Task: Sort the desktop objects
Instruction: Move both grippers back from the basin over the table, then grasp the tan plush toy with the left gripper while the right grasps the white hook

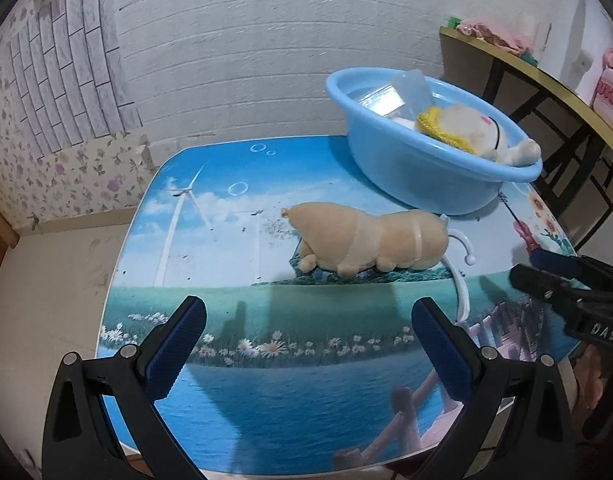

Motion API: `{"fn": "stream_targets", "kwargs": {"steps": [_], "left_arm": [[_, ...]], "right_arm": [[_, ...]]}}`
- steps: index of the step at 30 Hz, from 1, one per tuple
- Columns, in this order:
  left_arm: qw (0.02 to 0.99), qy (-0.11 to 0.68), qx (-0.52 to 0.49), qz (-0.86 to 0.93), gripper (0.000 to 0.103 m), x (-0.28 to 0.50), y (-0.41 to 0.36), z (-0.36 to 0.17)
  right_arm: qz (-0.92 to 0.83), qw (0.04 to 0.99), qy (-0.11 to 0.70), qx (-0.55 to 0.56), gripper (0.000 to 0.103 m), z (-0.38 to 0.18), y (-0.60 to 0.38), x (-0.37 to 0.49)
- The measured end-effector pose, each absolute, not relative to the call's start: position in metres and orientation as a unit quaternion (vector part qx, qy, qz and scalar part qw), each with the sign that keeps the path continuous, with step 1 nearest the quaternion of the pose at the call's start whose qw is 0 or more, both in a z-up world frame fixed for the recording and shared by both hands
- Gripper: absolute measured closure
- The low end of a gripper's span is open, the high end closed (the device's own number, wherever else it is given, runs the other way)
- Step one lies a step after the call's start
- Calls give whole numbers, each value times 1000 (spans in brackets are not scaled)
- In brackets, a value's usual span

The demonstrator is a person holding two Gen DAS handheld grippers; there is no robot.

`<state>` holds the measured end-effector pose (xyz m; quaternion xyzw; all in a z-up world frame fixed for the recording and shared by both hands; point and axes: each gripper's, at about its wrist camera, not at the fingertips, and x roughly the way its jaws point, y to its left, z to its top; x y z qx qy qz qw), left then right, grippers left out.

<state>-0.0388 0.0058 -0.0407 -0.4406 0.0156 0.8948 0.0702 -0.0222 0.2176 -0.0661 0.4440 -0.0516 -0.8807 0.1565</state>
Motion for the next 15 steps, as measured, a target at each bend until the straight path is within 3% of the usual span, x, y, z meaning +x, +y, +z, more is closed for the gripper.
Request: {"fn": "stream_targets", "kwargs": {"steps": [15], "left_arm": [[79, 5, -454, 887, 0, -49, 1, -60]], "right_arm": [[-874, 173, -10, 454, 40, -90, 187, -49]]}}
